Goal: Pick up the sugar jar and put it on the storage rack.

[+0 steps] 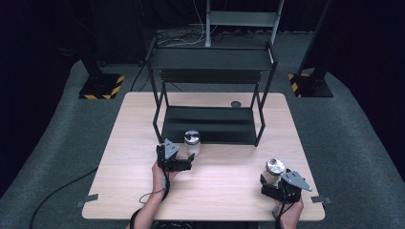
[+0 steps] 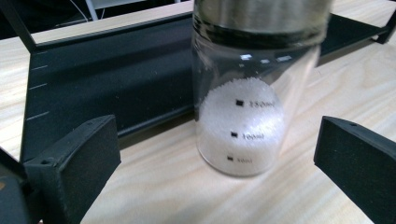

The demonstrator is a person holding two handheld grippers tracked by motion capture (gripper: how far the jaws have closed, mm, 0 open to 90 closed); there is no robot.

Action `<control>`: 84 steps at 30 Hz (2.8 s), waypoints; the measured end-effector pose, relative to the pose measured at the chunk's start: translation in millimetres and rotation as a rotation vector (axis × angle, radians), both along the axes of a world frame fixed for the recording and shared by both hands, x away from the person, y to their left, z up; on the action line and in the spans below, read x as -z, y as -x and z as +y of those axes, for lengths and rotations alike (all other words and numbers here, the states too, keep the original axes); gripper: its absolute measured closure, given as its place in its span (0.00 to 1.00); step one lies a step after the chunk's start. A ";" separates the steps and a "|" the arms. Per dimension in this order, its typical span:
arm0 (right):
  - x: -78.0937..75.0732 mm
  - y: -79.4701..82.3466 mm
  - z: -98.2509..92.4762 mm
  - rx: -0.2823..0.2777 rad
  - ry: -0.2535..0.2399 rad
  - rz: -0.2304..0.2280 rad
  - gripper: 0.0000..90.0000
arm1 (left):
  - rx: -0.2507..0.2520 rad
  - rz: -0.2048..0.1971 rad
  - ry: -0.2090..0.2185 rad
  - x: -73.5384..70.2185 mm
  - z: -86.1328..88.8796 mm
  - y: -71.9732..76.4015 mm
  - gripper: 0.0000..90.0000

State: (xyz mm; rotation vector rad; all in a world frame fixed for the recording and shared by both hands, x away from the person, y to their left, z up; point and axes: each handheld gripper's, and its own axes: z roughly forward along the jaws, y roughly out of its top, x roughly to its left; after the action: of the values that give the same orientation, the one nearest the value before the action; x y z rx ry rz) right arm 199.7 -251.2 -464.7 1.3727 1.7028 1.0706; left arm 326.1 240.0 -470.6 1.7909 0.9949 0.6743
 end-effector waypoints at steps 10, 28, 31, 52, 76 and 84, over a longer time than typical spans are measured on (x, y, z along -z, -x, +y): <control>-0.3 -0.8 0.2 -0.002 0.004 0.003 0.00 | 0.019 0.002 0.030 1.5 -8.1 -21.7 0.00; -1.3 -1.9 1.9 0.002 0.012 0.010 0.00 | 0.066 -0.003 0.019 0.9 -19.2 -40.2 0.00; -1.3 -2.0 2.1 0.004 0.012 0.010 0.00 | 0.075 0.001 0.008 -0.4 -21.8 -42.3 0.00; -1.2 -2.0 1.3 -0.001 0.011 0.009 0.00 | 0.109 0.018 0.007 -2.3 -20.1 -47.8 0.33; -2.5 -4.1 -1.4 -0.020 0.007 0.020 0.00 | 0.126 0.009 0.002 -2.0 -18.9 -47.8 0.34; -2.2 -3.8 -2.1 -0.024 0.006 0.018 0.00 | 0.122 -0.004 0.019 -2.5 -14.6 -42.8 0.34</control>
State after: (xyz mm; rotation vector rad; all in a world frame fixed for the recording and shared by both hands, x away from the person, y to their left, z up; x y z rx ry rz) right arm 203.6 -253.3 -462.5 1.3653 1.7379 1.0691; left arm 368.9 225.3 -468.1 1.8168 0.8790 0.5906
